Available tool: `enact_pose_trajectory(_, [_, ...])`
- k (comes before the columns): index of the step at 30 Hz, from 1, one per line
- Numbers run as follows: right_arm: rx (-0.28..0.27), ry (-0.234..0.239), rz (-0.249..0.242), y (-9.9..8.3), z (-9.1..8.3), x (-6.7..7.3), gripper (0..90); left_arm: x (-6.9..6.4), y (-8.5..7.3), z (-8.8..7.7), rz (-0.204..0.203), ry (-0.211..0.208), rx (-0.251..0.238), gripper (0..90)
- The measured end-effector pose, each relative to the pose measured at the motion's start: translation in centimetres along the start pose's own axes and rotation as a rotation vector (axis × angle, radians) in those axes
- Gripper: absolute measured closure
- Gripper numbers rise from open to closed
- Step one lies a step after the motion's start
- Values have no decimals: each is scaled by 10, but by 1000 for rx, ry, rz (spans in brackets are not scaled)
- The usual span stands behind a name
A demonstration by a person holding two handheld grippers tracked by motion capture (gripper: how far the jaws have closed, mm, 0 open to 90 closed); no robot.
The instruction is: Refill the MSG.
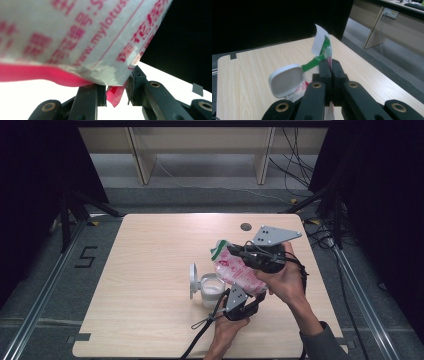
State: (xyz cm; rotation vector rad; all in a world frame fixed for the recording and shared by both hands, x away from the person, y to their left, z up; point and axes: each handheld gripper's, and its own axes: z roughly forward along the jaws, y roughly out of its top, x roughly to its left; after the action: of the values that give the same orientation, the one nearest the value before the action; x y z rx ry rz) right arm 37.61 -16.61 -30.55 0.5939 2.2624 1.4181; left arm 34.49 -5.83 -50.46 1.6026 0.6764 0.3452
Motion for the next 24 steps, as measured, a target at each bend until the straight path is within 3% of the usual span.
enact_pose_trajectory(7, [-29,-24,23,-6,-17,-16,900,-2,2,-2,0,12,27,704])
enact_pose_trajectory(12, [-64,-39,40,-7,-29,-24,900,-2,4,-5,5,18,17,681])
enact_pose_trajectory(14, [-74,-38,62,-7,-32,-24,900,-2,5,-5,2,20,11,676])
enact_pose_trajectory(15, [-81,-42,37,-6,-34,-27,900,-2,6,-6,5,23,15,672])
enact_pose_trajectory(17, [-86,-45,66,-7,-37,-26,900,-2,6,-5,-3,8,-4,649])
enact_pose_trajectory(24, [-103,-48,81,-8,-40,-30,900,0,7,-8,-12,28,13,600])
